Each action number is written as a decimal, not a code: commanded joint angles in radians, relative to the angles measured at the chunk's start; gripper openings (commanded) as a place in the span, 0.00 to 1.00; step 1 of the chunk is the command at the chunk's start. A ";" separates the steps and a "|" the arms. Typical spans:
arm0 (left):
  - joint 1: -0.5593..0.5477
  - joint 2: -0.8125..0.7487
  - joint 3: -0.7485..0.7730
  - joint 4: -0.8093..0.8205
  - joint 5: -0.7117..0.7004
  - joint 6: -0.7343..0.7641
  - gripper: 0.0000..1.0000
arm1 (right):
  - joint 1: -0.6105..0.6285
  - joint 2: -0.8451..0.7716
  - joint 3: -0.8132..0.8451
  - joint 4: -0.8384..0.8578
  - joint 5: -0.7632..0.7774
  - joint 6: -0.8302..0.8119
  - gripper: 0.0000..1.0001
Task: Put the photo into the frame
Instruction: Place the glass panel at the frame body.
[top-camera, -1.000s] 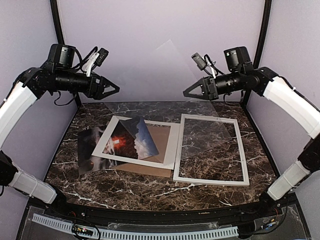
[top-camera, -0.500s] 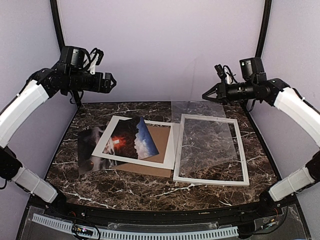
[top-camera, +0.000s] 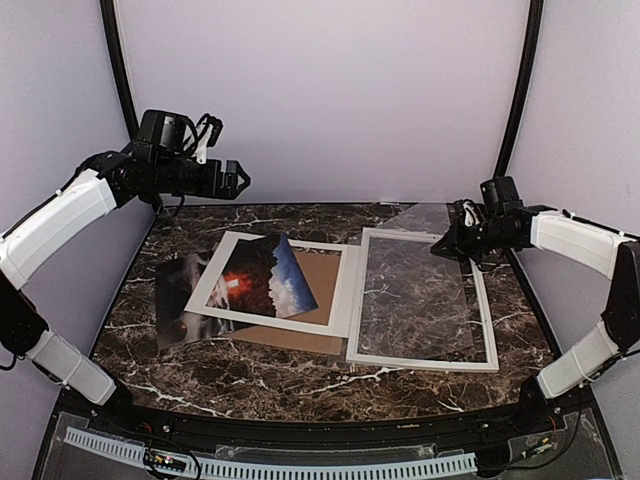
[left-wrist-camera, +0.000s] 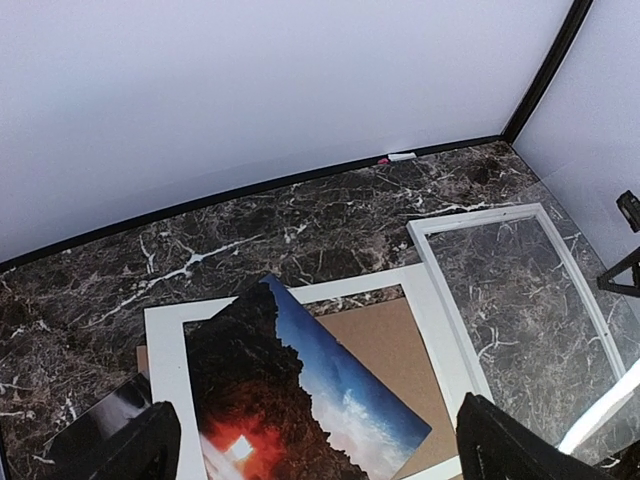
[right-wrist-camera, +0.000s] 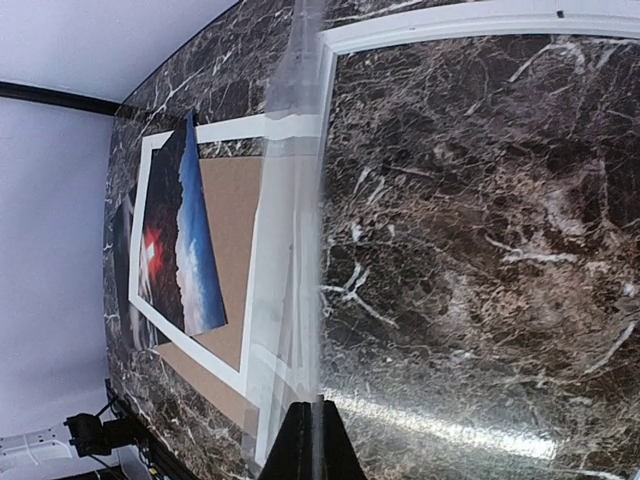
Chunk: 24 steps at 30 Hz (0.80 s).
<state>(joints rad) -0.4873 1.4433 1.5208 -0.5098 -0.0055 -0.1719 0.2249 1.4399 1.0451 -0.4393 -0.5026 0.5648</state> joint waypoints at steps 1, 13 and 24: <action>-0.004 0.006 -0.042 0.069 0.060 -0.021 0.99 | -0.034 0.029 -0.020 0.078 0.040 -0.034 0.00; -0.018 0.073 -0.102 0.164 0.137 -0.088 0.99 | -0.091 0.145 0.006 0.063 0.066 -0.115 0.00; -0.078 0.165 -0.110 0.203 0.121 -0.093 0.99 | -0.123 0.193 -0.003 0.045 0.103 -0.172 0.00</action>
<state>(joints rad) -0.5430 1.5929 1.4239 -0.3408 0.1139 -0.2577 0.1112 1.6188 1.0206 -0.3946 -0.4236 0.4286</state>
